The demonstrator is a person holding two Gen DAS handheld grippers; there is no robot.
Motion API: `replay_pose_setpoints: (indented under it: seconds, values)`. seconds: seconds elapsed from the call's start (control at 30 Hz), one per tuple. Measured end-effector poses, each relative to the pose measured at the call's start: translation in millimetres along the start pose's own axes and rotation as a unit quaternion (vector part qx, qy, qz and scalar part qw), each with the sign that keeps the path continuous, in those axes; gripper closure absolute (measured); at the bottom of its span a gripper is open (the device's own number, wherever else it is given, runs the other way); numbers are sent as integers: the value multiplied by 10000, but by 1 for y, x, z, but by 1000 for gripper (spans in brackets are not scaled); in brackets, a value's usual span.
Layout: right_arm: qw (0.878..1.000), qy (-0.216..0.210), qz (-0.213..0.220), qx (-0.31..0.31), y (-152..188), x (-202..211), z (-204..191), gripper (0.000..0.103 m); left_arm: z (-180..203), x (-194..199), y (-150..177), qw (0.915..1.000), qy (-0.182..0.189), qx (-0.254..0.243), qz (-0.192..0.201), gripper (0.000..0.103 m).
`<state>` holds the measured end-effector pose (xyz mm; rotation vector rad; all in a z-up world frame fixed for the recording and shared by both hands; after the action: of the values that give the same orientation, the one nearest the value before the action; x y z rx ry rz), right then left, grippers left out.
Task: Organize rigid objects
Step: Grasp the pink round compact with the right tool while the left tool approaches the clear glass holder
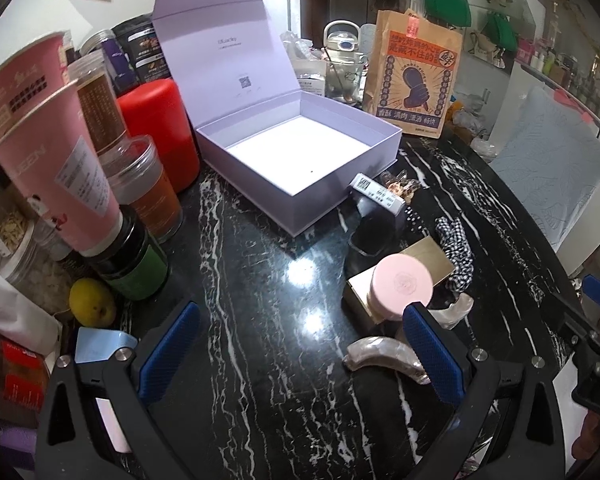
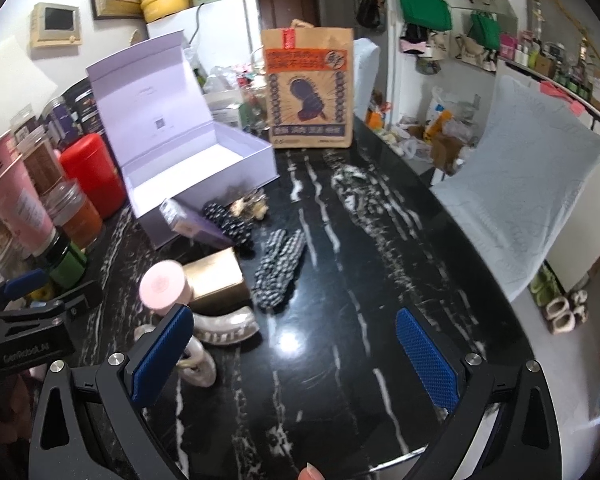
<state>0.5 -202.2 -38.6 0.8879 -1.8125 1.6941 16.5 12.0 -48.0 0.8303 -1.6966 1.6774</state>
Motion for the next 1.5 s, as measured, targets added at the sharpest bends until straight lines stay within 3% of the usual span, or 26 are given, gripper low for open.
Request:
replay_pose_setpoints:
  seconds: [0.2, 0.73, 0.93, 1.07, 1.13, 1.3, 1.5]
  values:
    - [9989, -450, -90, 105, 9, -15, -18, 0, -15, -8, 12, 9998, 39, 158, -149, 0]
    - [9850, -1475, -366, 817, 5, -66, -79, 22, -53, -36, 17, 9983, 70, 429, -380, 0]
    - [9805, -1594, -423, 1065, 0, -81, -94, 28, -58, -47, 13, 9974, 74, 493, -511, 0]
    - [9783, -1632, -466, 1185, 0, -89, -98, 39, -54, -51, 9, 9977, 23, 396, -543, 0]
    - [9778, -1595, -408, 1299, 0, -89, -99, 51, -51, -52, 7, 9980, 27, 332, -532, 0]
    - [9782, -1599, -335, 1282, -2, -87, -91, 52, -37, -55, 1, 9983, 202, 223, -499, 0]
    - [9851, -1394, -170, 991, -11, -77, -60, 52, -10, -61, -11, 9968, 662, 140, -416, 0]
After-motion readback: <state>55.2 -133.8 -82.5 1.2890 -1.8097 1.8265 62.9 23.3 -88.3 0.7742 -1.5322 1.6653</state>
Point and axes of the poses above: each gripper's, at about its wrist camera, not at the fingertips, and x roughly against the way its jaws point, z to its right, y to its underside, the point moved 5 cm from there along -x, roughly the way its jaws point, and after that the axes turned 1 degree about -y, right-handed, at the moved point
